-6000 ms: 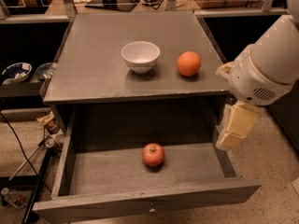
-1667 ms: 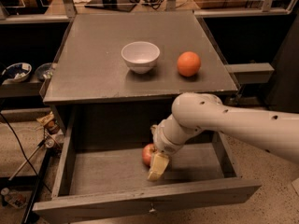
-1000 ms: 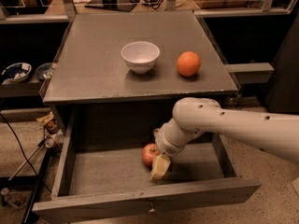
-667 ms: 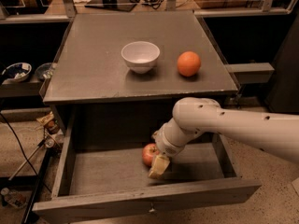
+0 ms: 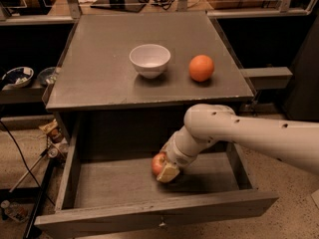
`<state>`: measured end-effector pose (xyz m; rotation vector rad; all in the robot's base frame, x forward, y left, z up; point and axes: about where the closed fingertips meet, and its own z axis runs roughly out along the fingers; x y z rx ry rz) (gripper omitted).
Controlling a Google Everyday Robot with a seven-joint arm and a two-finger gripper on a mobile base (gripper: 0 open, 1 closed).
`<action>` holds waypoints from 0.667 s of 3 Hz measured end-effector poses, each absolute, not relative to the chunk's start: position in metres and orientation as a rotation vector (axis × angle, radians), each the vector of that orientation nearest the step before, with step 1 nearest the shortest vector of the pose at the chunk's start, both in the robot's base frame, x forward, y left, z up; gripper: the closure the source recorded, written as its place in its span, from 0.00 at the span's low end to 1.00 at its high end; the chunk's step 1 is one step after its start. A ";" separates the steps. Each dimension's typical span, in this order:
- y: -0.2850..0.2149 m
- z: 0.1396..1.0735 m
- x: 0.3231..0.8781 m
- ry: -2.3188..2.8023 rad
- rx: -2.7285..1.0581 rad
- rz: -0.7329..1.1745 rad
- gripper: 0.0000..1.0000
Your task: Pick apple from top drawer and place on counter
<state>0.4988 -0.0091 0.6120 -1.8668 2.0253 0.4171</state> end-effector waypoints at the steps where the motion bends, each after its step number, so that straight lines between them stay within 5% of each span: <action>1: -0.009 0.612 0.499 2.025 -1.867 0.417 0.89; 2: -0.009 0.613 0.498 2.028 -1.867 0.419 1.00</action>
Offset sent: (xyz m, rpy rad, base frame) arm -0.0023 -0.0019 0.0062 -0.0041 0.0125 -0.0072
